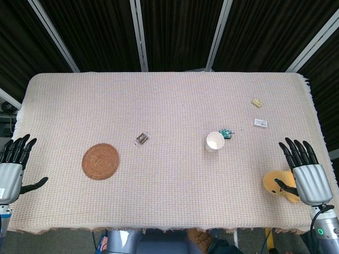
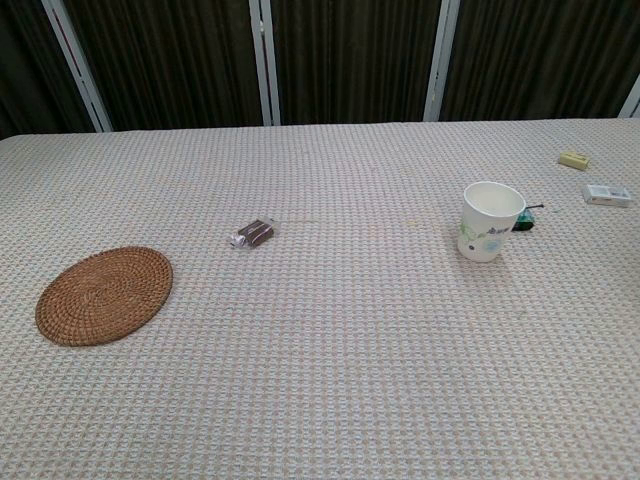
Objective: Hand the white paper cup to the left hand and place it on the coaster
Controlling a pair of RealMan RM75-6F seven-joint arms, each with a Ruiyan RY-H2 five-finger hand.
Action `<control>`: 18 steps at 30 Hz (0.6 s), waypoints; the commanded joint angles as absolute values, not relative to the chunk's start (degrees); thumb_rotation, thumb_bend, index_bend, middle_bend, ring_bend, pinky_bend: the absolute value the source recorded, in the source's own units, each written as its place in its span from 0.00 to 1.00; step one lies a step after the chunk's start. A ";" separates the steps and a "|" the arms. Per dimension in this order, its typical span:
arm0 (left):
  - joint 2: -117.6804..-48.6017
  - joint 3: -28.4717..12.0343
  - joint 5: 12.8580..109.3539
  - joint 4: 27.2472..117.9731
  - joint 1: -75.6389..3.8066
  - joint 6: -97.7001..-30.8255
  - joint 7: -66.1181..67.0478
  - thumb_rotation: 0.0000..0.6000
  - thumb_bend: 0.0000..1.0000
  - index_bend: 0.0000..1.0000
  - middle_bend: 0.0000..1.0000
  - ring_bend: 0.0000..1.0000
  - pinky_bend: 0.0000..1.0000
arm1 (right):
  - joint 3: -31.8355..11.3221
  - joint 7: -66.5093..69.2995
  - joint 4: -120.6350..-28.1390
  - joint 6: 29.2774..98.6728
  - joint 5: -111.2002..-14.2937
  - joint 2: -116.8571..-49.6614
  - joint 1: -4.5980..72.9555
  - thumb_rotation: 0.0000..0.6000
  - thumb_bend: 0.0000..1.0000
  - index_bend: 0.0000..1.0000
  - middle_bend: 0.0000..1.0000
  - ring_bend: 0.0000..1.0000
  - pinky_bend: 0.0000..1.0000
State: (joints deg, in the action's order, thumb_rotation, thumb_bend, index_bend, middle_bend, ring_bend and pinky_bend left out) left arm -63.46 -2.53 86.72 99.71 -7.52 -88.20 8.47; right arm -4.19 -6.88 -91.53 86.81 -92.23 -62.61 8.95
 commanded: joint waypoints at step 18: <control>-64.13 -3.32 86.74 100.01 -7.73 -87.97 10.82 1.00 0.00 0.00 0.00 0.00 0.00 | -7.29 -5.02 -91.15 66.62 -88.48 -64.67 21.81 1.00 0.00 0.00 0.00 0.00 0.00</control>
